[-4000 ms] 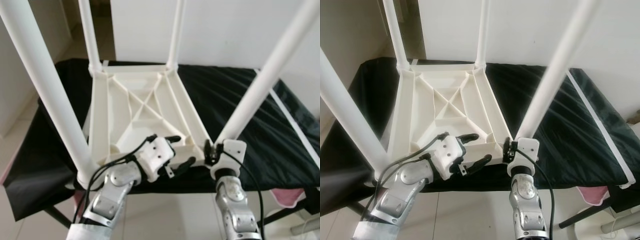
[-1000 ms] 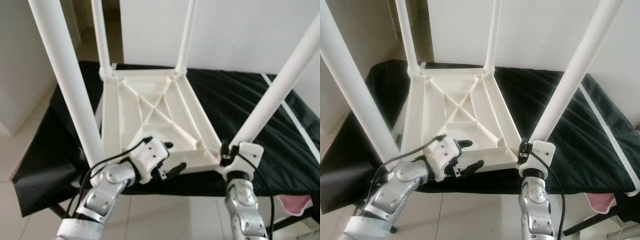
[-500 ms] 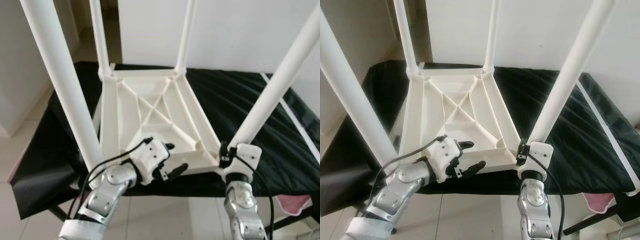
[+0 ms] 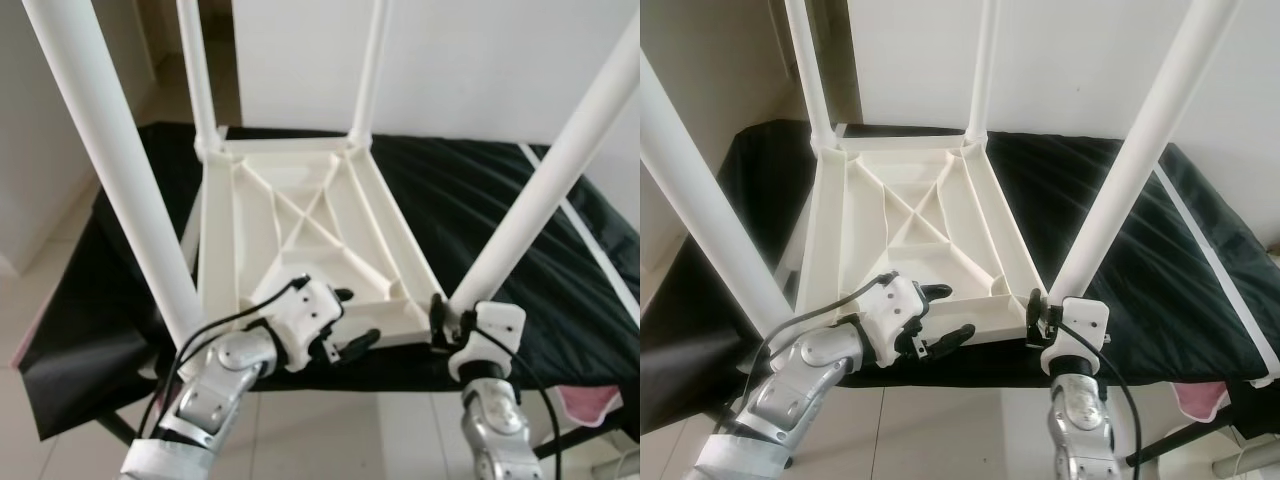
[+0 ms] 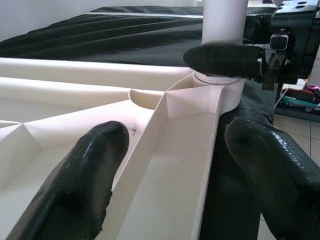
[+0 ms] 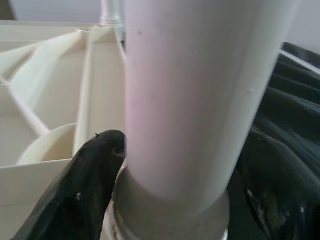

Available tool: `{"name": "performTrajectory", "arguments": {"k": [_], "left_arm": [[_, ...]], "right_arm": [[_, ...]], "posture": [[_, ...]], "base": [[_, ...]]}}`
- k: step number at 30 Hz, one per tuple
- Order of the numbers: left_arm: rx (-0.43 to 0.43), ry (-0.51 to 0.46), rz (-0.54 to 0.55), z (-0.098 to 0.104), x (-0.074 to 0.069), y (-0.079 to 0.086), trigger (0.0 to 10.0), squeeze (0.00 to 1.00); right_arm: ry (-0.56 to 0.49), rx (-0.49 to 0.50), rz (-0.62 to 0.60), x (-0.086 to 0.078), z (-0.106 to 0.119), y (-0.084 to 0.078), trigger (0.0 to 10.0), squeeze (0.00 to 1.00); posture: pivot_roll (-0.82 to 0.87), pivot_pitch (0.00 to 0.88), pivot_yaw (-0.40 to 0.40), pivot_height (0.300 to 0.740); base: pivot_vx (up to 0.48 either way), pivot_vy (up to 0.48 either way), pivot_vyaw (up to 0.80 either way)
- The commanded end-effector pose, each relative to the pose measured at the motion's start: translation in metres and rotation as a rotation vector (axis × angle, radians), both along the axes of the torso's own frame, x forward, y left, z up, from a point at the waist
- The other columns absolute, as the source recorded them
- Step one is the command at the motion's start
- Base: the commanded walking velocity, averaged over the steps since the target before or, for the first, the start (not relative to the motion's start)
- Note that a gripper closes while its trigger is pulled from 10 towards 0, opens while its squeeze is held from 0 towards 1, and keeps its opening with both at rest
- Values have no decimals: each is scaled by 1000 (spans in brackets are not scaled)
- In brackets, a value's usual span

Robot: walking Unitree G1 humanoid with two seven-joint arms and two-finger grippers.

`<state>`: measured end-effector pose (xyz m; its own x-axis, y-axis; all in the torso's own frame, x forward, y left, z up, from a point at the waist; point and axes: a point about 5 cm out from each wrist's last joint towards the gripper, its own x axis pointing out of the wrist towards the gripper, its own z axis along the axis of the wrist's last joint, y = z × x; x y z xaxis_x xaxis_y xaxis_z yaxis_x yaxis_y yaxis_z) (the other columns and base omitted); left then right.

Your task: Building children table

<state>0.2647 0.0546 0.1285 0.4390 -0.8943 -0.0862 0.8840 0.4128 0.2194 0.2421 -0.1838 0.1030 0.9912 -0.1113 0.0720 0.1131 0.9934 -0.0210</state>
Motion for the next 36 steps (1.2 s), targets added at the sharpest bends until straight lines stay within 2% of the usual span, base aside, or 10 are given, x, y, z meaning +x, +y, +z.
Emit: {"name": "performTrajectory", "arguments": {"k": [1, 8, 13, 18, 19, 26, 27, 28, 29, 36], "left_arm": [[-8, 2, 1, 0, -1, 1, 10000, 0], [-2, -8, -2, 1, -1, 2, 10000, 0], [1, -12, -8, 2, -1, 1, 10000, 0], [2, 0, -24, 3, -2, 1, 10000, 0], [2, 0, -24, 3, -2, 1, 10000, 0], [24, 47, -93, -3, -15, 1, 10000, 0], [26, 50, -99, -3, -16, 1, 10000, 0], [26, 50, -99, -3, -16, 1, 10000, 0], [34, 55, -108, -3, -18, 2, 10000, 0], [43, 57, -108, -4, -19, 4, 10000, 0]], "right_arm": [[-3, 6, 15, -1, 0, -2, 10000, 0], [9, -20, 208, 5, 3, -8, 10000, 0], [14, -30, 271, 9, 5, -11, 10000, 0], [23, -53, 444, 22, 17, -15, 10000, 0], [23, -53, 444, 22, 17, -15, 10000, 0], [79, -127, 591, 29, 23, -23, 10000, 0], [96, -139, 620, 29, 22, -24, 8902, 0], [96, -139, 620, 29, 22, -24, 8902, 0], [133, -174, 673, 29, 19, -28, 0, 0], [164, -194, 709, 29, 15, -30, 0, 0]], "posture": [[-41, 0, -56, 740], [-36, 0, -59, 740], [-34, 0, -59, 740], [-39, 0, -49, 740], [-39, 0, -49, 740], [-32, 0, -51, 740], [-27, 0, -53, 740], [-27, 0, -53, 740], [-19, 0, -57, 740], [-15, 0, -61, 740]], "base": [[0, 0, 0], [0, 0, 0], [0, 0, 0], [0, 0, 0], [0, 0, 0], [0, 0, 0], [0, 0, 0], [0, 0, 0], [0, 0, 0], [0, 0, 0]]}}
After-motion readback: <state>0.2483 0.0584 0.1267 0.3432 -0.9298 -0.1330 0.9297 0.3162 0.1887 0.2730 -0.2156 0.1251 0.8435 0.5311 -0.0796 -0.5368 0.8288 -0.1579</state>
